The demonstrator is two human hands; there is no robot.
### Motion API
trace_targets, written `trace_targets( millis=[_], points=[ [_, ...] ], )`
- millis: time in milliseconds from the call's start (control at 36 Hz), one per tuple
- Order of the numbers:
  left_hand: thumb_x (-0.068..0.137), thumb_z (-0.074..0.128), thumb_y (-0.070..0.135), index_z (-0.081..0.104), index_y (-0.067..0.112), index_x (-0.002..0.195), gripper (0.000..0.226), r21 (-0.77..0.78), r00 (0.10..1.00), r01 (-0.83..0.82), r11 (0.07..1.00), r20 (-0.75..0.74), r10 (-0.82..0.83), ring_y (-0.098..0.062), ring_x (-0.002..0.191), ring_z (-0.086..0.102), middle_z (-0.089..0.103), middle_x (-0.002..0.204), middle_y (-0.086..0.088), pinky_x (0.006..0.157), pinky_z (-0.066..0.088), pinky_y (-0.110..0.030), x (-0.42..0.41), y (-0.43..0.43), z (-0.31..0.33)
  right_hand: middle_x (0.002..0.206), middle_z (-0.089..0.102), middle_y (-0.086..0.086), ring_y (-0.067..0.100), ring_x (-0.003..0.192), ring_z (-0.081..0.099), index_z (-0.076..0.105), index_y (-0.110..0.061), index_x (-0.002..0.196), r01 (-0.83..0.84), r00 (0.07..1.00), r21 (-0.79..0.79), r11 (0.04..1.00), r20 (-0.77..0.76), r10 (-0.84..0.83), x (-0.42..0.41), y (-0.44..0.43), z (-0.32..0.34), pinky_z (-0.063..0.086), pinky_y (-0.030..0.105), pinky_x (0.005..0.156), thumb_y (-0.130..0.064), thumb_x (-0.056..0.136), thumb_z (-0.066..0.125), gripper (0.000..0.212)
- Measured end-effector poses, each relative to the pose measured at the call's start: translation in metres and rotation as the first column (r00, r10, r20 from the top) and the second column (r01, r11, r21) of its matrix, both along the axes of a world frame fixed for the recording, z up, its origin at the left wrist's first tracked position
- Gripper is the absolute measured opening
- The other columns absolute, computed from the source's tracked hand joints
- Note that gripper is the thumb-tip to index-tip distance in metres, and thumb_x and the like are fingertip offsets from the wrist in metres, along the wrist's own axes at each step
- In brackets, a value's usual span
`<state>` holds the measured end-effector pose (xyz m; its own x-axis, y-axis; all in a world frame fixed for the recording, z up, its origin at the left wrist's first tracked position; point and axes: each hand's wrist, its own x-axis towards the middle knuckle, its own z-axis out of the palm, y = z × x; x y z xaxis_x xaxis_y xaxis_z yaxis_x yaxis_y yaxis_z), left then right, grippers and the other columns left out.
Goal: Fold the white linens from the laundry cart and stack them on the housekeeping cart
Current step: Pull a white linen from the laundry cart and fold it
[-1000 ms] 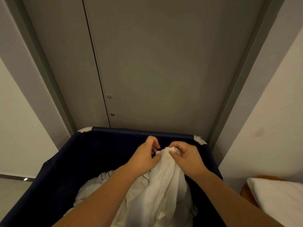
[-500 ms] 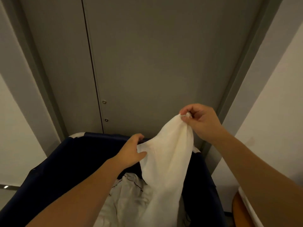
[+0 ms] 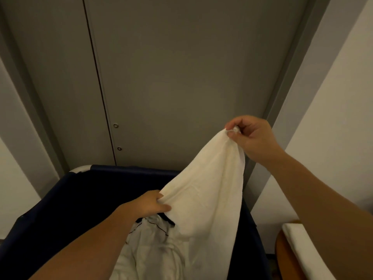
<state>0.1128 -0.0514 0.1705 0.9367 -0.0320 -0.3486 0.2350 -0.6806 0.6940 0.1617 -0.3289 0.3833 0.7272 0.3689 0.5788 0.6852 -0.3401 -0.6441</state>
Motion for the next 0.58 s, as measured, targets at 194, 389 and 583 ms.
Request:
trace_targets(
  millis=[194, 389, 583],
  points=[
    [0.086, 0.071, 0.026, 0.071, 0.005, 0.072, 0.025, -0.065, 0.863, -0.386, 0.92, 0.327, 0.385, -0.022, 0.071, 0.062, 0.066, 0.073, -0.01, 0.064, 0.044, -0.028, 0.002, 0.033, 0.042, 0.093, 0.061, -0.008, -0.005, 0.078, 0.055, 0.067, -0.016, 0.103, 0.151, 0.988, -0.222, 0.963, 0.011, -0.152, 0.023, -0.022, 0.005, 0.039, 0.001, 0.071, -0.005, 0.092, 0.059, 0.018],
    [0.082, 0.075, 0.027, 0.076, 0.009, 0.084, 0.019, 0.15, 0.763, -0.44, 0.885, 0.583, 0.28, -0.025, 0.08, 0.066, 0.071, 0.08, -0.013, 0.076, 0.05, -0.035, -0.001, 0.06, 0.161, 0.13, 0.059, 0.01, 0.026, 0.117, 0.054, 0.056, -0.012, 0.133, 0.188, 0.961, -0.581, 0.792, -0.059, -0.272, 0.044, -0.049, 0.004, 0.034, 0.025, 0.098, -0.013, 0.098, 0.051, 0.035],
    [0.094, 0.06, 0.022, 0.069, 0.007, 0.108, 0.023, 0.348, 0.735, -0.479, 0.806, 0.661, 0.152, -0.028, 0.091, 0.06, 0.068, 0.102, -0.015, 0.078, 0.042, -0.03, -0.014, 0.048, 0.221, 0.12, 0.061, 0.011, 0.026, 0.105, 0.055, 0.06, -0.012, 0.124, 0.197, 0.96, -0.694, 0.692, -0.006, -0.279, 0.061, -0.039, 0.008, 0.043, 0.034, 0.095, -0.003, 0.093, 0.053, 0.033]
  ],
)
